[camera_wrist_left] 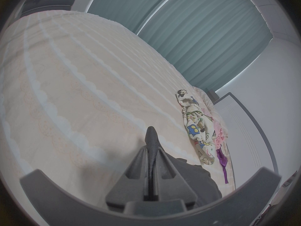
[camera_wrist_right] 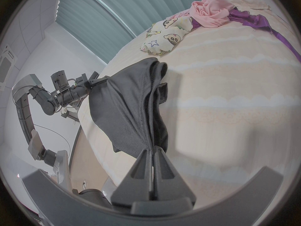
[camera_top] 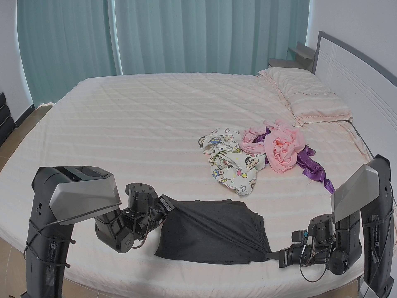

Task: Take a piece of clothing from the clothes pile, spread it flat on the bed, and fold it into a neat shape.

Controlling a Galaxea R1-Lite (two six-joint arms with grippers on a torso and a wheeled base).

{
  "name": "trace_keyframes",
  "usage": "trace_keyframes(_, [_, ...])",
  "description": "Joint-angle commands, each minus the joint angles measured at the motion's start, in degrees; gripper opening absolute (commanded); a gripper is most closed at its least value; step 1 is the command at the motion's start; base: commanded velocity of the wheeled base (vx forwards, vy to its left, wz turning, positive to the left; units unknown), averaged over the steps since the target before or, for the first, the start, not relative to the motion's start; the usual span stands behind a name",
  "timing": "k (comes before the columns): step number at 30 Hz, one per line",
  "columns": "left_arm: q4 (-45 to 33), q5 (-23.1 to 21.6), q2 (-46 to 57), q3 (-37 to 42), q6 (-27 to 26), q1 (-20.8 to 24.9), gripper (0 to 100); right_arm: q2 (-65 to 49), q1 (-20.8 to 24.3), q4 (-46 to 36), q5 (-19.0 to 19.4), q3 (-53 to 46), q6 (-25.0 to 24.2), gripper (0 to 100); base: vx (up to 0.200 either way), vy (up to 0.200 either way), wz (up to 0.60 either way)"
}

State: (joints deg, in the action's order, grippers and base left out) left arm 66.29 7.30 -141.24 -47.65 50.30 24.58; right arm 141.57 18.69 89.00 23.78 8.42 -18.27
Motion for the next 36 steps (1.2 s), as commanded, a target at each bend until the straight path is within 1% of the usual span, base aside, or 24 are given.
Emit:
trace_keyframes(1, [-0.2, 0.0, -1.0, -0.3, -0.1, -0.3, 0, -0.1, -0.1, 0.6, 0.0, -0.6, 0.2, 0, 0.0, 0.0, 0.0])
trace_keyframes(2, [-0.3, -0.1, -1.0, -0.3, -0.1, -0.3, 100, -0.1, -0.1, 0.6, 0.0, -0.5, 0.2, 0, 0.0, 0.0, 0.0])
trace_keyframes(3, [-0.3, -0.1, -1.0, -0.3, -0.1, -0.2, 100, 0.0, -0.1, 0.6, 0.0, -0.2, 0.2, 100, 0.0, 0.0, 0.0])
trace_keyframes(10, [0.2, -0.3, -0.4, 0.6, 0.4, -0.4, 100, -0.2, -0.1, 0.6, 0.2, 1.5, -0.2, 100, 0.0, 0.0, 0.0])
trace_keyframes(13, [1.0, -1.3, 3.7, 5.0, 0.7, -2.3, 100, -0.7, -0.5, 0.6, 0.2, 1.5, -0.4, 100, 0.0, 0.0, 0.0])
trace_keyframes(16, [7.4, -9.9, 8.1, 13.3, 0.2, -5.8, 100, -1.6, -1.8, 0.6, 0.3, 1.6, -0.4, 100, 0.0, 0.0, 0.0])
trace_keyframes(17, [8.8, -11.9, 8.5, 15.0, 0.2, -6.3, 100, -1.6, -1.9, 0.6, 0.3, 1.6, -0.4, 100, 0.0, 0.0, 0.0])
trace_keyframes(18, [14.9, -19.0, 10.0, 21.9, -1.3, -8.1, 100, -1.7, -2.1, 0.6, 0.3, 1.8, -0.5, 100, 0.0, 0.0, 0.0])
trace_keyframes(19, [19.6, -23.5, 10.0, 26.0, -3.5, -9.1, 100, -1.7, -2.1, 0.6, 0.3, 1.9, -0.5, 100, 0.0, 0.0, 0.0])
trace_keyframes(20, [19.6, -23.5, 10.0, 26.0, -3.5, -9.1, 100, -1.7, -2.1, 0.6, 0.3, 1.9, -0.5, 100, 0.0, 0.0, 0.0])
trace_keyframes(21, [23.7, -30.4, 9.5, 31.3, -9.2, -10.7, 100, -1.7, -2.0, 0.6, 0.3, 1.9, -1.0, 100, 0.0, 0.0, 0.0])
trace_keyframes(22, [23.7, -33.8, 9.1, 33.1, -13.5, -11.1, 100, -1.7, -2.0, 0.6, 0.3, 1.9, -1.0, 100, 0.0, 0.0, 0.0])
trace_keyframes(23, [23.7, -35.8, 8.6, 33.7, -16.1, -11.2, 100, -1.7, -1.7, 0.6, 0.3, 1.9, -1.3, 100, 0.0, 0.0, 0.0])
trace_keyframes(24, [23.7, -36.7, 8.2, 34.1, -18.5, -11.1, 100, -1.8, -1.7, 0.6, 0.3, 1.9, -1.3, 100, 0.0, 0.0, 0.0])
trace_keyframes(25, [23.7, -36.7, 7.2, 34.5, -20.7, -10.8, 100, -1.8, -1.8, 0.6, 0.3, 1.9, -1.3, 100, 0.0, 0.0, 0.0])
trace_keyframes(27, [23.7, -36.7, 5.5, 34.3, -22.6, -9.6, 100, -1.8, -1.8, 0.6, 0.3, 1.9, -1.3, 100, 0.0, 0.0, 0.0])
trace_keyframes(30, [23.7, -36.4, 3.0, 33.9, -24.9, -7.6, 100, -2.1, -1.7, 0.6, 0.3, 1.9, -1.3, 100, 0.0, 0.0, 0.0])
trace_keyframes(32, [23.7, -35.3, 2.1, 33.4, -25.7, -6.8, 100, -2.2, -1.6, 0.6, 0.3, 1.9, -1.3, 100, 0.0, 0.0, 0.0])
trace_keyframes(36, [23.7, -28.9, -1.0, 30.2, -26.4, -3.5, 100, -2.2, -1.5, 0.6, 0.3, 1.8, -1.3, 100, 0.0, 0.0, 0.0])
